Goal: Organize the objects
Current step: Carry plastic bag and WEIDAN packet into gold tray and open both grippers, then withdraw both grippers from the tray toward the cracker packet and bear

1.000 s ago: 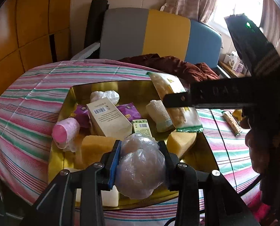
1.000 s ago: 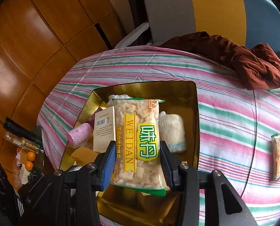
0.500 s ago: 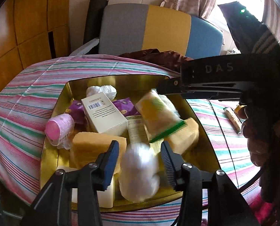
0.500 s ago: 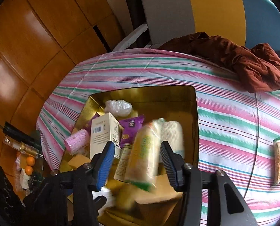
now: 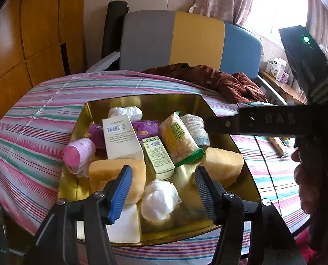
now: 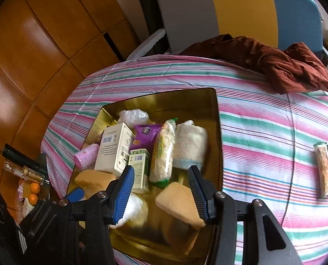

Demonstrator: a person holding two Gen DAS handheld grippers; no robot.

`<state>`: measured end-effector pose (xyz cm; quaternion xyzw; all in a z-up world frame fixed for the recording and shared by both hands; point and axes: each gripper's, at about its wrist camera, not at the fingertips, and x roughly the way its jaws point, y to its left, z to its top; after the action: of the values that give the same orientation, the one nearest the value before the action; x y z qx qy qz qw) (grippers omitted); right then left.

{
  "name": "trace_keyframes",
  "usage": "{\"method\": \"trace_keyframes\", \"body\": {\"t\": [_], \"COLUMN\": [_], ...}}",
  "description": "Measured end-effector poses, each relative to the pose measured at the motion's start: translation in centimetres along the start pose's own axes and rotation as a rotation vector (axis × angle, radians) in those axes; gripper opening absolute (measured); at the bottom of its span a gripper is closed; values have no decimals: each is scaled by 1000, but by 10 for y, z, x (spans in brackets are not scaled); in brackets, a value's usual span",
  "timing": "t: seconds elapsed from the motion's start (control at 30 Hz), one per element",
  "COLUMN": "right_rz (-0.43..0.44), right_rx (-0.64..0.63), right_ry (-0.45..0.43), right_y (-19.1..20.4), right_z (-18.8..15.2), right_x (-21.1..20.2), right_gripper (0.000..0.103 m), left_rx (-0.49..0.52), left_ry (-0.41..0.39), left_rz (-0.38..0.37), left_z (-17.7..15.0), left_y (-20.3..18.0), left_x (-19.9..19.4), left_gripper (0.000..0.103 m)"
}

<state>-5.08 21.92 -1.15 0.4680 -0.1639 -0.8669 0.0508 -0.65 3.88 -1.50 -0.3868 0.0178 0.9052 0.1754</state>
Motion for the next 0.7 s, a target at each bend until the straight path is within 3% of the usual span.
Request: {"method": "trace_keyframes", "body": {"t": [0.33,0.7], "right_rz": [-90,-162], "right_rx": [-31,-3], "right_ry": [-49,-95], "right_y": [-6,-36], "right_z": [-24,-36], "right_x": [-32,-66], "right_gripper": [51,52], "left_rx": [18,105], "left_ry": [-61,-105], "left_rz": [3,-30], "left_z": [5,15], "left_y": [-1,-31], "left_x": [-26,-46], "left_gripper": [64,64]}}
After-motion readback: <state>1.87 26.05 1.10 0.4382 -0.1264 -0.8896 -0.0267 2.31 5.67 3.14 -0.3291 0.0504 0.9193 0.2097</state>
